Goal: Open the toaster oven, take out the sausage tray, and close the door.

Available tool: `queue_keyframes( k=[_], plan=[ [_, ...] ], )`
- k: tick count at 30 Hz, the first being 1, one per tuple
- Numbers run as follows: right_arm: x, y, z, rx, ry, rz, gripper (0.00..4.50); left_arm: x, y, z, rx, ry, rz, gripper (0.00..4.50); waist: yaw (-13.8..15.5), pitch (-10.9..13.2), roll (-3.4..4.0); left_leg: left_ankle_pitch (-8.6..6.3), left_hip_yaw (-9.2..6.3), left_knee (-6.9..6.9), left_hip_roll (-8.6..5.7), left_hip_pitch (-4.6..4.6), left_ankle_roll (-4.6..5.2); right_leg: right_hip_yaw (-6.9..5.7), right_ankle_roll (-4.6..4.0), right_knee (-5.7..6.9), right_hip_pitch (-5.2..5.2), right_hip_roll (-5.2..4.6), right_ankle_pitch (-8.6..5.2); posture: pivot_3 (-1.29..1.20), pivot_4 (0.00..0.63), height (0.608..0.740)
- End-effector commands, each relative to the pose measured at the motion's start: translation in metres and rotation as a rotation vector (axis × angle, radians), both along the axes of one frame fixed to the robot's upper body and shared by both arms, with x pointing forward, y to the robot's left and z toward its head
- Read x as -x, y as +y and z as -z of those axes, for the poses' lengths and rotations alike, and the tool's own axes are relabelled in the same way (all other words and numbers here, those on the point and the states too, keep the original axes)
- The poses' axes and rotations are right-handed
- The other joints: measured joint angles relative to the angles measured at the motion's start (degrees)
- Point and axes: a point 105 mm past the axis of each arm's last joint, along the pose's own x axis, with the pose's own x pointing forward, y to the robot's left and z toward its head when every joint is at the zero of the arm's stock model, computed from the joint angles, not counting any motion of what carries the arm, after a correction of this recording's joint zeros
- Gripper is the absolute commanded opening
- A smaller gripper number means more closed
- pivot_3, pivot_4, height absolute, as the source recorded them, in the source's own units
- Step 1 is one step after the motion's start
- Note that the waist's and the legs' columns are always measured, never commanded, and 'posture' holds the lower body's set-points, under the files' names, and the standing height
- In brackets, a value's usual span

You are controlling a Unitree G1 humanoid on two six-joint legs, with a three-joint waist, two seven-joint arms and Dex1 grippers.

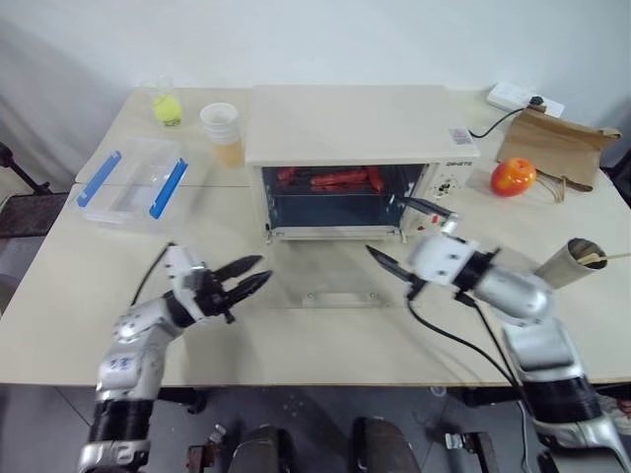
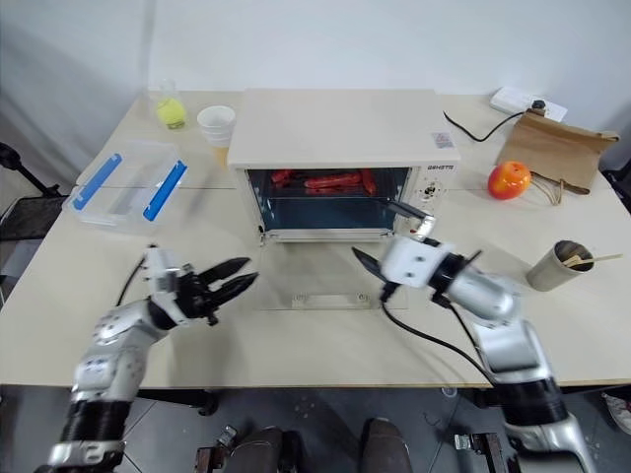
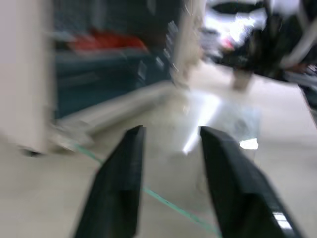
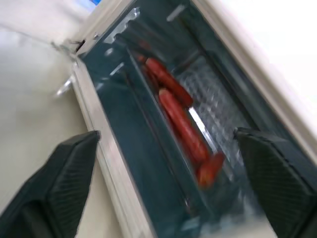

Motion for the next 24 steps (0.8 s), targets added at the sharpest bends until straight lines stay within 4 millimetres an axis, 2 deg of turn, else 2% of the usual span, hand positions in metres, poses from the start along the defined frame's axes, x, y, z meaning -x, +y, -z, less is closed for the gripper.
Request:
queue_keyframes(
  k=[1,4,7,14,17,24],
  plan=[
    [-0.017,0.018,-0.007,0.035,-0.108,0.049,4.50,0.014,0.012,-0.018,0.020,-0.060,-0.070,3.40,0.15,0.00,0.00,0.00,-0.05,0.00,-0.02,-0.01,0.00,-0.02,0.00,0.00,0.02,-0.01,0.00,0.00,0.150,0.740],
    [-0.033,0.031,-0.010,0.056,-0.143,0.090,4.50,0.021,0.019,-0.021,0.012,-0.086,-0.142,4.38,0.30,0.00,-0.01,-0.01,-0.03,0.01,-0.03,-0.03,-0.01,-0.01,0.00,-0.02,0.01,-0.02,0.00,0.00,0.150,0.740],
    [-0.049,0.034,-0.009,0.100,-0.153,0.131,4.50,0.027,0.019,-0.018,0.022,-0.079,-0.180,4.45,0.13,0.00,-0.01,-0.01,-0.05,0.01,-0.03,-0.04,-0.02,-0.02,0.00,-0.03,0.01,-0.02,0.00,0.00,0.150,0.740],
    [-0.068,0.037,-0.008,0.153,-0.184,0.192,4.50,0.031,0.016,-0.013,0.038,-0.064,-0.208,4.45,-0.29,0.00,0.00,-0.01,-0.01,-0.01,0.01,-0.05,-0.03,-0.03,-0.03,-0.03,0.00,0.03,-0.01,0.00,0.150,0.740],
    [-0.074,0.037,-0.007,0.156,-0.193,0.215,3.90,0.030,0.013,-0.013,0.050,-0.066,-0.206,4.50,-0.62,0.00,0.00,-0.01,-0.01,-0.02,0.02,-0.04,-0.04,-0.04,-0.03,-0.02,0.00,0.03,-0.02,0.00,0.150,0.740],
    [-0.079,0.041,-0.005,0.162,-0.200,0.226,1.43,0.028,0.012,-0.012,0.057,-0.058,-0.195,4.50,-1.27,0.00,0.00,-0.02,-0.02,-0.05,0.03,-0.06,-0.05,-0.04,-0.03,-0.03,-0.01,0.05,-0.02,0.00,0.150,0.740]
  ],
)
